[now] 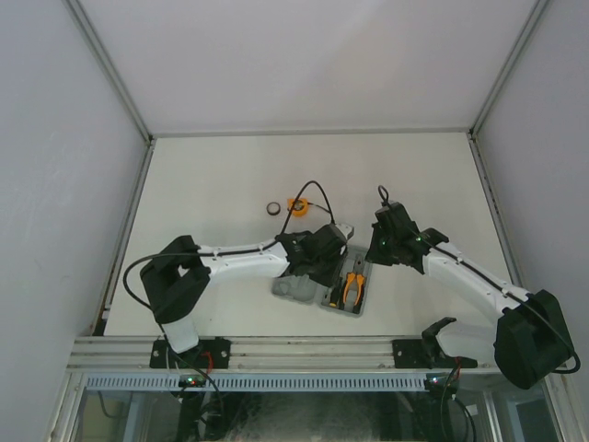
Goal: Sort the tools into containers
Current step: Adjust the screwdriver in the storage box.
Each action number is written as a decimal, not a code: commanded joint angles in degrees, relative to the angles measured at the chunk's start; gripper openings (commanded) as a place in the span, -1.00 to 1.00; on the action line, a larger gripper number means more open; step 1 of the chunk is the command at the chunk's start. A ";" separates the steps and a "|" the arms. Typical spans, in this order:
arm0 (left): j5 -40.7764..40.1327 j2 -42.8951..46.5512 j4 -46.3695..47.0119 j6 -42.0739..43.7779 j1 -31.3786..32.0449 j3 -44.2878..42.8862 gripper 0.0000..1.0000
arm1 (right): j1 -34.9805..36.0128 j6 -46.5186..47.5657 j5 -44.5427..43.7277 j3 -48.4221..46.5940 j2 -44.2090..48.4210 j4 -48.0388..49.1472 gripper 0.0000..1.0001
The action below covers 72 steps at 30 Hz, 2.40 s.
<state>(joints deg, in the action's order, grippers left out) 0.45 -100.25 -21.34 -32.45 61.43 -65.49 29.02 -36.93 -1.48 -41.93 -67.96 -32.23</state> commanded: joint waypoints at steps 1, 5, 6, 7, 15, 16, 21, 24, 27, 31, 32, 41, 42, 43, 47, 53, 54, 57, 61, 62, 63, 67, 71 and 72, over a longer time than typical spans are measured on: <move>0.70 -1.18 0.78 -0.51 0.51 -3.48 -0.40 | 0.43 -0.69 -0.38 -0.15 0.57 1.41 -0.82; 0.79 -1.74 0.78 -0.99 0.82 -2.71 -0.42 | 0.43 -0.58 -0.11 -0.15 0.56 1.59 -0.83; 0.76 -1.73 0.84 -1.03 0.89 -2.44 -0.42 | 0.37 -0.48 -0.07 -0.15 0.55 1.58 -0.83; 0.70 -1.72 0.89 -1.16 1.02 -2.26 -0.42 | 0.34 -0.43 0.10 -0.17 0.49 1.69 -0.83; 0.50 -1.51 1.14 -2.13 1.61 -1.79 -0.44 | 0.30 -0.11 0.60 -0.08 1.73 1.66 -0.83; 0.18 -1.14 1.13 -2.22 1.60 -1.85 -0.44 | 0.26 0.02 0.60 -0.12 2.08 1.80 -0.83; -1.07 0.26 1.04 -1.83 1.67 -3.75 -0.43 | -0.25 0.41 0.34 -0.10 3.94 1.73 -0.83; -1.75 -0.12 0.81 -2.08 1.62 -5.13 -0.42 | -0.32 0.47 0.01 -0.10 4.51 1.43 -0.83; -2.51 -1.08 0.23 -2.57 1.67 -5.86 -0.41 | -0.45 0.78 0.07 -0.05 4.58 1.03 -0.83; -2.78 -2.13 0.07 -3.39 1.67 -4.92 -0.40 | -0.54 0.89 0.15 -0.08 4.49 0.93 -0.83; -2.82 -2.29 0.08 -3.57 1.68 -4.58 -0.41 | -0.54 0.85 0.16 -0.16 4.55 0.94 -0.83; -1.99 -3.25 1.33 -4.05 1.65 -2.16 -0.41 | -0.54 0.56 0.92 -0.14 3.86 1.51 -0.83; -1.95 -3.40 1.54 -4.09 1.61 -1.90 -0.41 | -0.49 0.59 1.17 -0.16 3.74 1.69 -0.82; -1.86 -3.52 1.68 -4.11 1.67 -1.61 -0.41 | -0.53 0.55 1.39 -0.11 3.68 1.96 -0.82; -1.98 -4.02 2.11 -4.45 1.59 -0.53 -0.42 | -0.54 0.53 2.76 -0.20 3.36 3.24 -0.82; -2.11 -4.35 2.39 -4.84 1.62 1.16 -0.42 | -0.54 0.83 3.63 -2.24 1.26 3.38 -0.82; -2.12 -4.28 2.33 -4.83 1.61 1.35 -0.42 | -0.49 0.93 3.63 -2.48 0.96 3.51 -0.81; -2.19 -4.33 2.36 -4.81 1.63 1.68 -0.42 | -0.54 1.02 4.35 -3.46 -0.42 3.96 -0.81; -2.21 -4.37 2.61 -4.73 1.65 2.11 -0.44 | -0.08 0.30 5.46 -4.90 -3.39 4.83 -0.81; -2.21 -4.35 2.74 -4.73 1.65 2.27 -0.45 | 0.05 0.09 5.51 -5.29 -4.19 5.19 -0.81; -2.16 -4.34 2.86 -4.71 1.65 2.36 -0.47 | 0.28 -0.16 5.52 -5.66 -5.14 5.58 -0.81; -2.01 -4.34 3.16 -4.80 1.67 2.64 -0.50 | 0.53 -2.31 5.52 -6.93 -8.67 7.32 -0.82; -2.03 -4.34 3.23 -4.78 1.65 2.65 -0.51 | 0.52 -5.35 5.79 -7.05 -11.59 9.65 -0.87; -2.03 -4.28 3.26 -4.80 1.61 2.72 -0.51 | 0.52 -6.03 6.16 -7.09 -12.41 10.28 -0.89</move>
<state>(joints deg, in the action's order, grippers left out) -1.28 -104.07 -17.32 -36.95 62.72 -65.34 29.12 -39.00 3.86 -46.98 -78.35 -26.50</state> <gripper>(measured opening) 0.250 0.071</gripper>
